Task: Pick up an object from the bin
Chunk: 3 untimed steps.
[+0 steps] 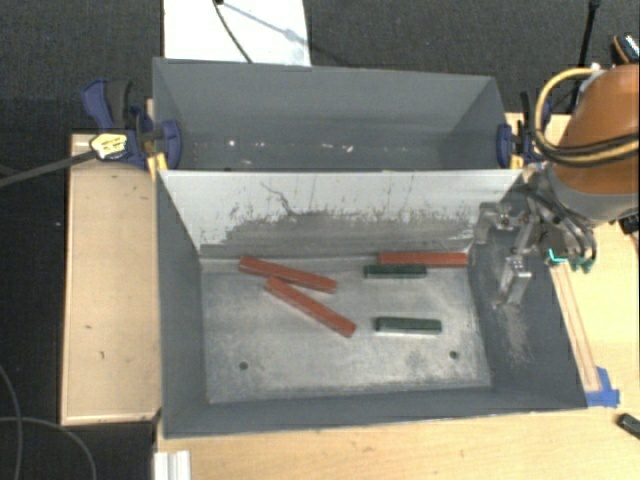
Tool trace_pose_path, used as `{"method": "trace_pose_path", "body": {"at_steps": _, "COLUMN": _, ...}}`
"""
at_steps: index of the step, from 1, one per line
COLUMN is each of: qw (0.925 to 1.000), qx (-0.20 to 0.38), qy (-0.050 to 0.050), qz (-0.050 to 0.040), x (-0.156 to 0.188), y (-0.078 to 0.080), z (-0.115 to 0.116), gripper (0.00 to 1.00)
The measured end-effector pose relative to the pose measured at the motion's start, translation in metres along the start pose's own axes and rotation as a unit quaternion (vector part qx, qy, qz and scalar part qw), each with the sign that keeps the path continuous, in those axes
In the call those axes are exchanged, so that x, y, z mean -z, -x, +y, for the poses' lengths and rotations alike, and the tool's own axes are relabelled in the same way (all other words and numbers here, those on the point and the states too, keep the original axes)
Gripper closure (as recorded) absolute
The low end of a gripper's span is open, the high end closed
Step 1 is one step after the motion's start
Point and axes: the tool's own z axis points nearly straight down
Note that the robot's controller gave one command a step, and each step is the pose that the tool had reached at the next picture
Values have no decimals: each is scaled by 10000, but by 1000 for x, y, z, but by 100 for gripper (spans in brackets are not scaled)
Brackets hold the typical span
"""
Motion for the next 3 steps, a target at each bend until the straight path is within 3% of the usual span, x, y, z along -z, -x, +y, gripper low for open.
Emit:
{"method": "trace_pose_path", "body": {"at_steps": 1, "qw": 9991, "qx": -427, "qy": 3, "qz": -13, "x": -147, "y": 21, "z": 52, "gripper": 0}}
{"method": "trace_pose_path", "body": {"at_steps": 2, "qw": 9844, "qx": -1759, "qy": 3, "qz": -30, "x": -144, "y": -52, "z": 71, "gripper": 0}}
{"method": "trace_pose_path", "body": {"at_steps": 3, "qw": 9980, "qx": 624, "qy": -3, "qz": -67, "x": -97, "y": 1, "z": 95, "gripper": 0}}
